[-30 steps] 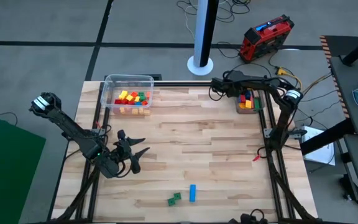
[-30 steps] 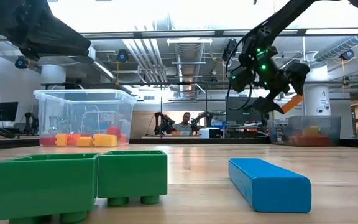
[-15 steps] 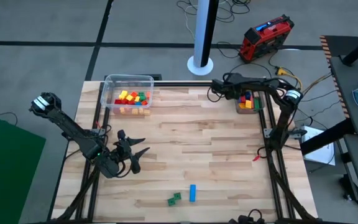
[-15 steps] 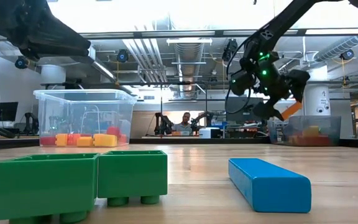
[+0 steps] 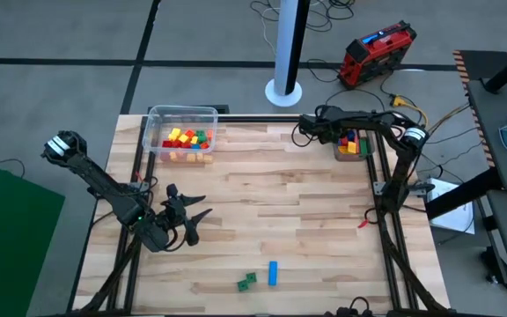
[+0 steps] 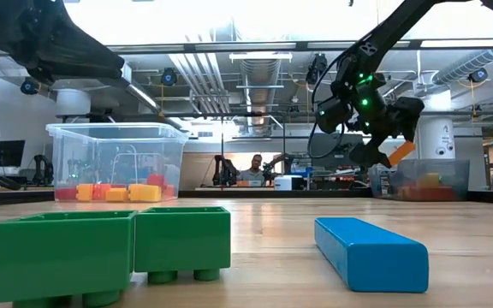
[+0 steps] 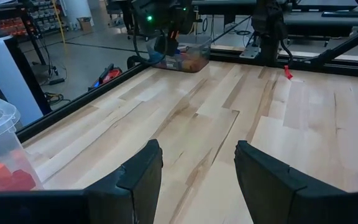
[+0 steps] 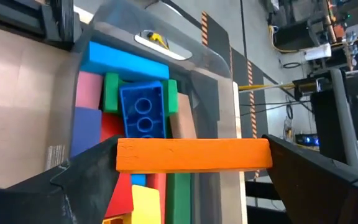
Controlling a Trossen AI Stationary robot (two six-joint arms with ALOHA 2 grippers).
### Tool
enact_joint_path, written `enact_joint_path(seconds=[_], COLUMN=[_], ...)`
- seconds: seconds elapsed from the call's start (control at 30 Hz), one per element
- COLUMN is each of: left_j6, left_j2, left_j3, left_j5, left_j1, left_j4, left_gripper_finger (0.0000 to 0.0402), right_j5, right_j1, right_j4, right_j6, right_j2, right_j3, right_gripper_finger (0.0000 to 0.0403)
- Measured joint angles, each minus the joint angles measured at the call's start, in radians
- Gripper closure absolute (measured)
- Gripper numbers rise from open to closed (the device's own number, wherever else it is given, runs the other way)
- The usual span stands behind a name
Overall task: Sort blocks by size
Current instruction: Put the orange rectangular wooden block into the black bin
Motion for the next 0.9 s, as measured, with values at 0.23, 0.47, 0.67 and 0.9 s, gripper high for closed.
enact_joint_path(seconds=[0.23, 0.47, 0.67, 0.9], left_j6=[0.0, 0.0, 0.004, 0.004], left_j2=[0.0, 0.0, 0.0, 0.0], left_j3=[0.0, 0.0, 0.0, 0.0], left_j5=[0.001, 0.002, 0.002, 0.002], left_j1=[0.0, 0.0, 0.0, 0.0], left_j4=[0.0, -0.002, -0.003, -0.005], left_gripper_finger=[0.0223, 0.0223, 0.0223, 0.0223], right_j5=[-0.027, 0.037, 0.034, 0.034], right_j1=[-0.001, 0.002, 0.002, 0.002], right_j4=[0.004, 0.019, 0.019, 0.034], right_j6=[-0.028, 0.077, -0.005, -0.009], right_j2=[0.0, -0.001, -0.001, -0.001], right_j3=[-0.006, -0.007, -0.007, -0.004], right_gripper_finger=[0.0034, 0.0034, 0.0034, 0.0034])
